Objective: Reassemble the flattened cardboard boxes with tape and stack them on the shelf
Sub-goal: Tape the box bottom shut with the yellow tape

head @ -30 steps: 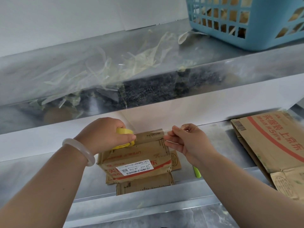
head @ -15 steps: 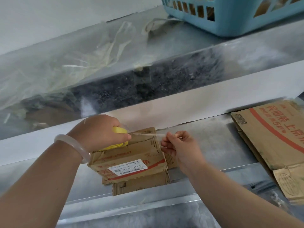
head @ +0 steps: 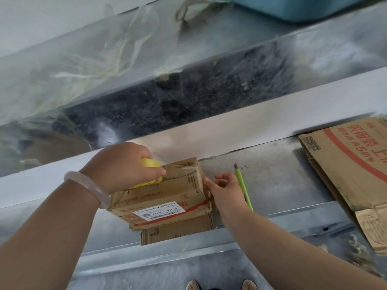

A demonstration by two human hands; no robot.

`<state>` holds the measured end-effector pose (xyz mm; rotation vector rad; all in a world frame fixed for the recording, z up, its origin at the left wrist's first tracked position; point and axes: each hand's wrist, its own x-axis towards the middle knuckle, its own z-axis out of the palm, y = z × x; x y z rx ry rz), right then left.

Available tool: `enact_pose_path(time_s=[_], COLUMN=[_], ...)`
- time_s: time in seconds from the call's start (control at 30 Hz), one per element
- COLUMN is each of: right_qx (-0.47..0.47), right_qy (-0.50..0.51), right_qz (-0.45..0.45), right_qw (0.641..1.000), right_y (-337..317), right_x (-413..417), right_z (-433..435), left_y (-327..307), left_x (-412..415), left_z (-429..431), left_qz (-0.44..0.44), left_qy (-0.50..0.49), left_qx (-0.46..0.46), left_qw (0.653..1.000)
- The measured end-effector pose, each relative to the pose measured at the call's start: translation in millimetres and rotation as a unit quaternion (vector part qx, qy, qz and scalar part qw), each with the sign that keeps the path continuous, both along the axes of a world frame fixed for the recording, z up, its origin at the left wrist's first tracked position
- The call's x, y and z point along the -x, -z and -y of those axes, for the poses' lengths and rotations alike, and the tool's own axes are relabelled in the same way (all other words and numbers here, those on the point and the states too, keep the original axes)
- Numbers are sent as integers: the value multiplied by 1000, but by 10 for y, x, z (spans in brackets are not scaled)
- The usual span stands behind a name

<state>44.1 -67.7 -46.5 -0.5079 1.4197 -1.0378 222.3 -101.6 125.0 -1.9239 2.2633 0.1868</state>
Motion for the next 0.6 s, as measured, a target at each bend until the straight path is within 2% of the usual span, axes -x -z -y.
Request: enact_pose_path(time_s=[0.13, 0.3, 0.37, 0.43, 0.53, 0.6], right_qx=[-33, -46, -5, 89, 229, 247], right_qy=[2, -44, -42, -23, -82, -105], right_qz=[3, -25, -79, -110, -156, -166], right_qw=[999, 998, 996, 990, 957, 949], right_y=[144, 186, 115, -34, -272, -363], right_x=[-41, 15, 7, -20, -3, 28], right_z=[-38, -26, -58, -95, -94, -43], left_y=[23, 24, 16, 9, 2, 6], left_x=[-18, -38, -78, -115, -120, -104], left_z=[-32, -33, -38, -47, -55, -52], left_qz=[-14, -20, -40, -56, -53, -43], left_qy=[-3, -2, -14, -22, -16, -5], left_qx=[7, 7, 0, -6, -8, -9], left_qw=[1000, 1000, 999, 998, 998, 999])
